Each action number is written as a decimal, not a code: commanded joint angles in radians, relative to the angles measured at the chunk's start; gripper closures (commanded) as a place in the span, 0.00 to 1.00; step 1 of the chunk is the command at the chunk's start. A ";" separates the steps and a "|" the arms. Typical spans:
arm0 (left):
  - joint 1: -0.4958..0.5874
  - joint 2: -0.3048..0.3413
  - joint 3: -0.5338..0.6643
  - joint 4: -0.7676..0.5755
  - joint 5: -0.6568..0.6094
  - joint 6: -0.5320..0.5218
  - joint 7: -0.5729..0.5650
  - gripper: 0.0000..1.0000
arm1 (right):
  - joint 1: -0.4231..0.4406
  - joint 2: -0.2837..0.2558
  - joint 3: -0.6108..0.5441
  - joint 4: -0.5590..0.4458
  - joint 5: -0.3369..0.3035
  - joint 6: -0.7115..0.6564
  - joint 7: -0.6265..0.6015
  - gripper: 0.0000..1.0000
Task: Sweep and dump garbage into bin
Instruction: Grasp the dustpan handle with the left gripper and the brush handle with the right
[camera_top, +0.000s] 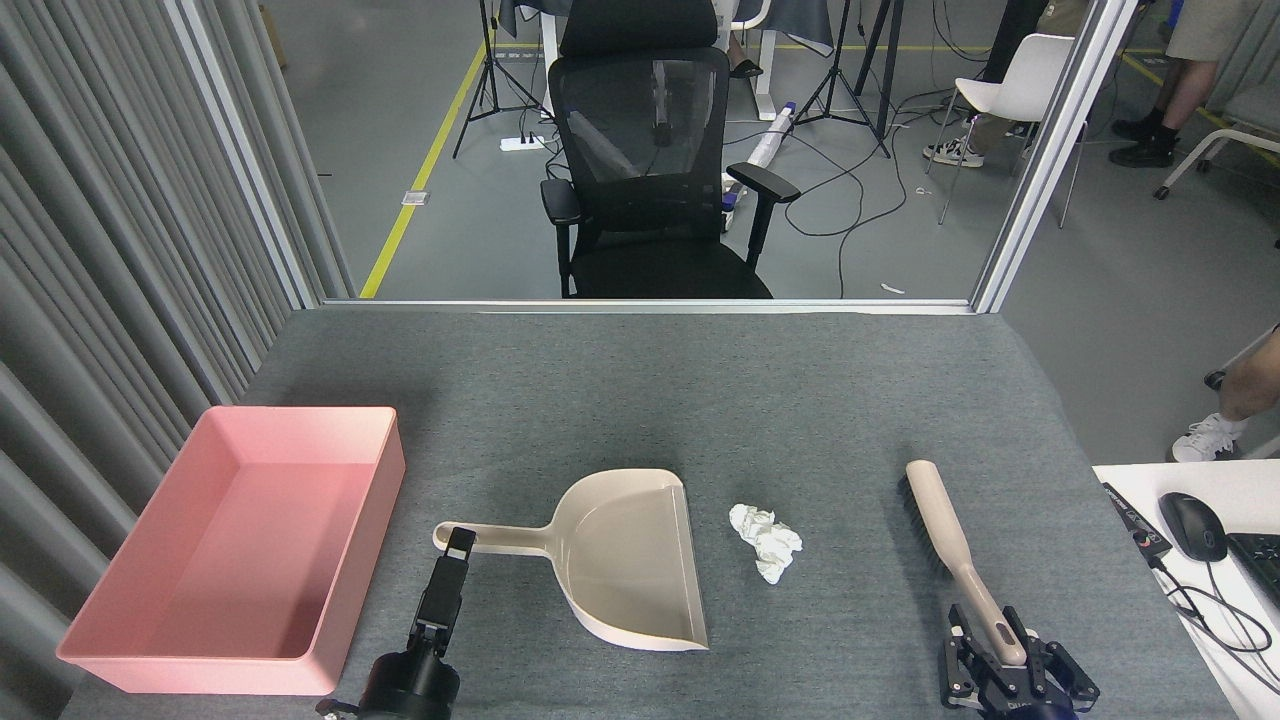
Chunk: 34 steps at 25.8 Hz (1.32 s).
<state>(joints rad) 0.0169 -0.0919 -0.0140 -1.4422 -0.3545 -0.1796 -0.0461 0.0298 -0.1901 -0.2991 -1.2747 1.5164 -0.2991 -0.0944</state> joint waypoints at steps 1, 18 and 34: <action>0.000 0.000 0.000 0.000 0.000 0.000 0.002 0.01 | 0.001 0.000 0.000 0.000 0.001 0.000 -0.004 0.43; 0.000 0.001 -0.001 0.000 0.000 -0.001 -0.004 0.01 | 0.012 0.001 0.000 -0.002 -0.001 -0.012 -0.007 0.80; -0.018 -0.002 -0.009 0.112 0.000 -0.084 0.006 0.01 | 0.021 0.015 0.000 -0.018 -0.010 -0.068 -0.044 1.00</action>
<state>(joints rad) 0.0128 -0.0928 -0.0242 -1.3570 -0.3530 -0.2626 -0.0411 0.0474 -0.1790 -0.2994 -1.2921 1.5088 -0.3566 -0.1371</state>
